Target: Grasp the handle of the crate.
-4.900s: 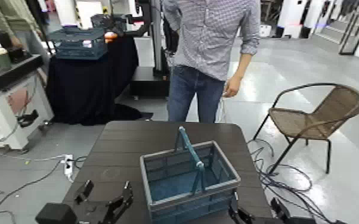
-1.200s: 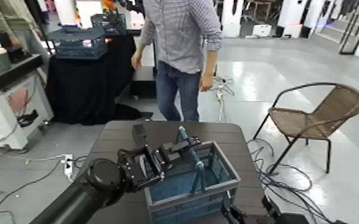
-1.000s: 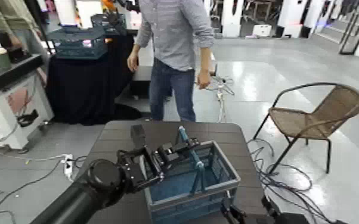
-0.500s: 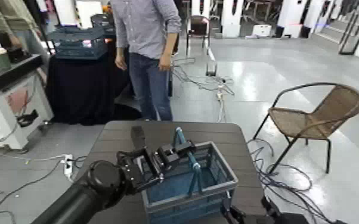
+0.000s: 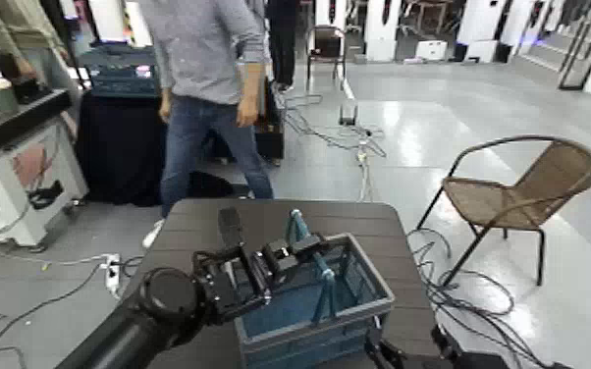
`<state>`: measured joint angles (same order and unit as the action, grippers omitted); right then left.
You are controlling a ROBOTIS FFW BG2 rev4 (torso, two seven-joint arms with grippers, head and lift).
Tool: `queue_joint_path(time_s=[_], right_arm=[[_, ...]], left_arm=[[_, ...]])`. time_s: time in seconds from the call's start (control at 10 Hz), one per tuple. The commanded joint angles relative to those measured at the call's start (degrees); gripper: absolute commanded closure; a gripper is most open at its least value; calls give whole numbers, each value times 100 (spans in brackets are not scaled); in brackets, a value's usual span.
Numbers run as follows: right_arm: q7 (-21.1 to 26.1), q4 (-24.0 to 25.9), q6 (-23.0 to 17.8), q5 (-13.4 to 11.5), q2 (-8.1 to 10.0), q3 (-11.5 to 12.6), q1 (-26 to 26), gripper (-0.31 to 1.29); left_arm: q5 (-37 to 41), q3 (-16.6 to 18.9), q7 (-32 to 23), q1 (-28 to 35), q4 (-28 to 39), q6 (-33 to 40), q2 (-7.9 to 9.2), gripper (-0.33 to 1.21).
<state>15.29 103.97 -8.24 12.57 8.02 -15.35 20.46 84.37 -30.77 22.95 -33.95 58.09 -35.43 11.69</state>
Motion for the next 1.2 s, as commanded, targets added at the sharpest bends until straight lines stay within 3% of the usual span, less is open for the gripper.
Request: queue_joint_path(time_s=[0.1,0.4,0.7,1.2], right_arm=[[9,27,16,0,-11,23,28,16],[9,44,69,-9,-28,41,46,16],[18,53,86,-17,-37,50,54,16],[35,88,121,-44,-64,85,81,16]], left_arm=[[1,194,-19,292,643,-219,114,120],[106,555,-273,828,1618,-483,264,120],[115,897,-651,1391,2295,-632,369,120],[124,1223,-757,2041,3156,-1230,484,120]])
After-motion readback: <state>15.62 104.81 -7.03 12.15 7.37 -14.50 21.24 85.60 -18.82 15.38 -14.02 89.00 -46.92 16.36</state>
